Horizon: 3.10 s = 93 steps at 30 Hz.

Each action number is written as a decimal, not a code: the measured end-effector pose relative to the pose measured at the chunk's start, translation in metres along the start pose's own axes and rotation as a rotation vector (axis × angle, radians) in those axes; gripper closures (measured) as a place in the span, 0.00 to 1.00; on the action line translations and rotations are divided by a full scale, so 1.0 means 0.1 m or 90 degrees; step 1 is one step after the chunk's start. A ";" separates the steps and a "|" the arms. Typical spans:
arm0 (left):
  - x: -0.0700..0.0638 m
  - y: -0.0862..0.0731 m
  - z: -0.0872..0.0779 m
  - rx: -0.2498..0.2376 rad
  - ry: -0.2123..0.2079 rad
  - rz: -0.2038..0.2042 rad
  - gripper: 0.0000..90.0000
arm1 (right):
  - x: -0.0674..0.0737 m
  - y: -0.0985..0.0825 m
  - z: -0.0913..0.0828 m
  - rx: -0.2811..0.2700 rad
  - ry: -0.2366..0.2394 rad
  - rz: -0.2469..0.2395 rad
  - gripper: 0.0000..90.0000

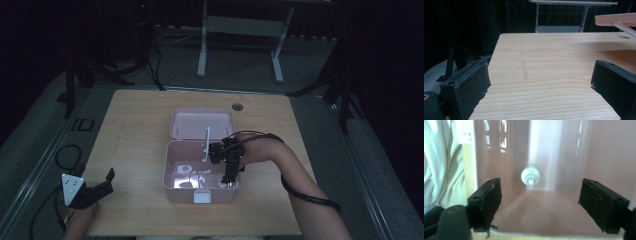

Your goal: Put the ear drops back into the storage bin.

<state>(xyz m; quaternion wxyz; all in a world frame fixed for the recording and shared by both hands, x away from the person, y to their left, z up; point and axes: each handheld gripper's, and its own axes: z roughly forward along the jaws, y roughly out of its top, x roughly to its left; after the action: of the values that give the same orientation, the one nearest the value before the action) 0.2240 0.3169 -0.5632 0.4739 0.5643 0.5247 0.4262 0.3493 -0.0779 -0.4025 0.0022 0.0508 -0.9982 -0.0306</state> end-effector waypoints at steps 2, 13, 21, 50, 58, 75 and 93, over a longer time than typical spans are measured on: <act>0.00 0.00 0.00 0.000 0.000 0.001 0.02 | 0.01 -0.03 -0.05 -0.001 -0.014 0.001 0.19; 0.00 0.00 0.00 -0.001 0.001 0.001 0.02 | -0.01 -0.28 -0.28 -0.038 -0.063 0.026 0.19; 0.00 0.00 0.00 -0.001 0.001 0.001 0.02 | -0.03 -0.54 -0.33 -0.056 -0.080 0.065 0.19; -0.01 0.00 0.00 -0.002 0.002 0.004 0.02 | 0.00 -1.41 0.30 -0.148 -0.124 0.193 0.18; 0.00 0.00 0.00 -0.002 0.002 0.003 0.02 | 0.00 -1.67 0.44 -0.194 -0.164 0.260 0.16; 0.00 0.00 0.00 -0.002 0.002 0.002 0.02 | 0.10 -2.01 0.86 -0.261 -0.262 0.389 0.16; 0.00 0.00 0.00 -0.001 0.001 0.000 0.02 | 0.20 -2.18 1.18 -0.369 -0.451 0.568 0.15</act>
<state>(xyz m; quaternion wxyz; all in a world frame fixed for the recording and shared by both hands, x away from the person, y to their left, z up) 0.2238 0.3167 -0.5633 0.4741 0.5633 0.5250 0.4270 0.3503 -0.2892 -0.5338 -0.3016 -0.3854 -0.8150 -0.3104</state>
